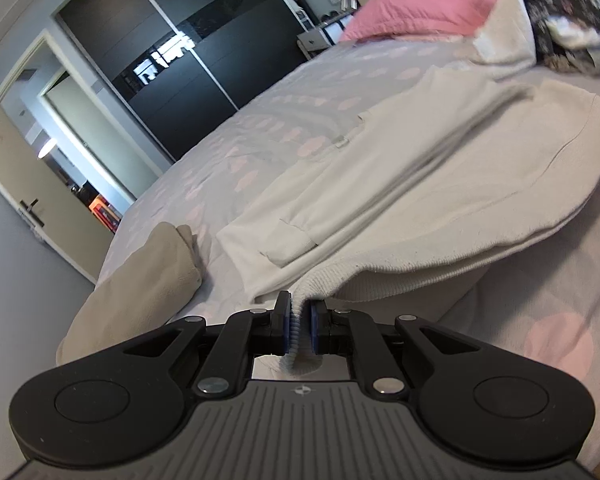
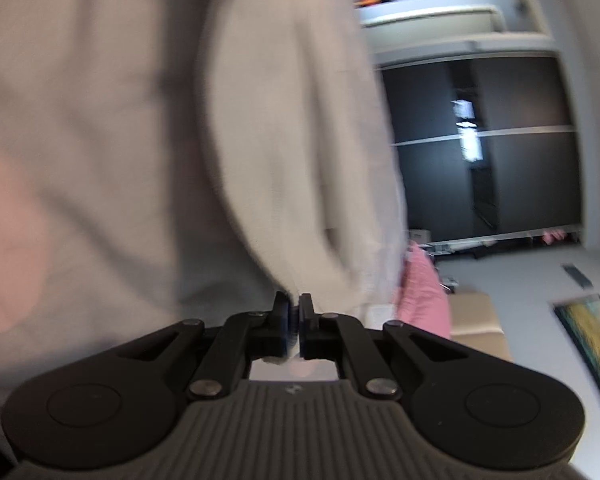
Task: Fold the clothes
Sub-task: 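Grasp the hem with both grippers and fold it up toward the collar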
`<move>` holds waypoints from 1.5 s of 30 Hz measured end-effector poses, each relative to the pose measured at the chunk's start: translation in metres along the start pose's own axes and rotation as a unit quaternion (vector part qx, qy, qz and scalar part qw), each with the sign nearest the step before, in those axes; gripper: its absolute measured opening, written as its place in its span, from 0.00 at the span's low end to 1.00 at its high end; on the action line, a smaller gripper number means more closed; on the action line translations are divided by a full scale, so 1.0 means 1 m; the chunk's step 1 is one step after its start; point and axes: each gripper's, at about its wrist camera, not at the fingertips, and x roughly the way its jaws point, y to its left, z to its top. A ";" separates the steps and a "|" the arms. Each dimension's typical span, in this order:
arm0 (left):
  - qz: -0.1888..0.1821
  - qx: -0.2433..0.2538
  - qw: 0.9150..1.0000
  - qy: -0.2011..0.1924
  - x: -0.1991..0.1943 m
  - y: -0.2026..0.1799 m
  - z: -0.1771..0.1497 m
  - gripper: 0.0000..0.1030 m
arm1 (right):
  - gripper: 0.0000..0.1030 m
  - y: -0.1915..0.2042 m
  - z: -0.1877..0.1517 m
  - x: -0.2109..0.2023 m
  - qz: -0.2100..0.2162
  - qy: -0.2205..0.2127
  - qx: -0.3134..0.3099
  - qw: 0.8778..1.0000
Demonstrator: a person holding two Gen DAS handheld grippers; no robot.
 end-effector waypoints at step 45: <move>-0.062 -0.044 0.994 0.082 0.289 0.114 0.146 0.08 | 0.05 -0.226 0.096 0.338 0.079 0.046 0.203 0.975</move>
